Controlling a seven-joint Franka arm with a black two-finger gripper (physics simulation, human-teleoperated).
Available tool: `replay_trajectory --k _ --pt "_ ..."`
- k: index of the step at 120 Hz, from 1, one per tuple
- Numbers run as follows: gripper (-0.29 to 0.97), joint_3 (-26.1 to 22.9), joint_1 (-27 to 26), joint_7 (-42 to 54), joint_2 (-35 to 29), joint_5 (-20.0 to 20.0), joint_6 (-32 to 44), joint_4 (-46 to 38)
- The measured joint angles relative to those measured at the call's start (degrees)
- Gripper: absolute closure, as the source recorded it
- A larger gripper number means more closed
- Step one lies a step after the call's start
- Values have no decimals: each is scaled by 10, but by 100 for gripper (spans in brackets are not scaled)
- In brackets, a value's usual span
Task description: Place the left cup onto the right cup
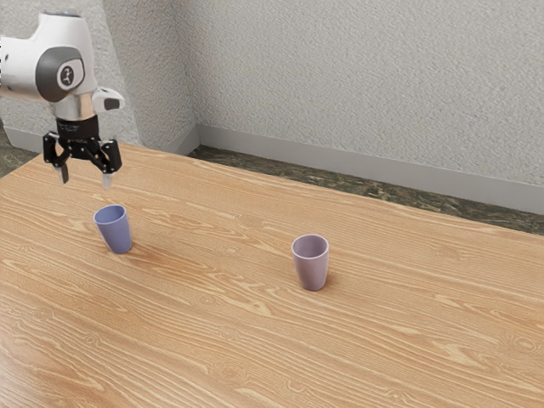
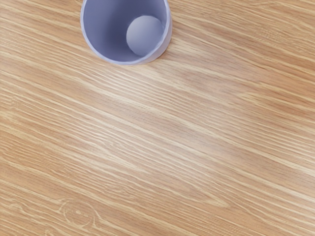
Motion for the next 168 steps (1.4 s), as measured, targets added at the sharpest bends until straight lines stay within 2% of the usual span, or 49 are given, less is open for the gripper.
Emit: replay_trajectory --k 61,168 --pt "0 0 23 2 71 -37 77 1" --pt "0 -1 39 26 150 -56 166 9"
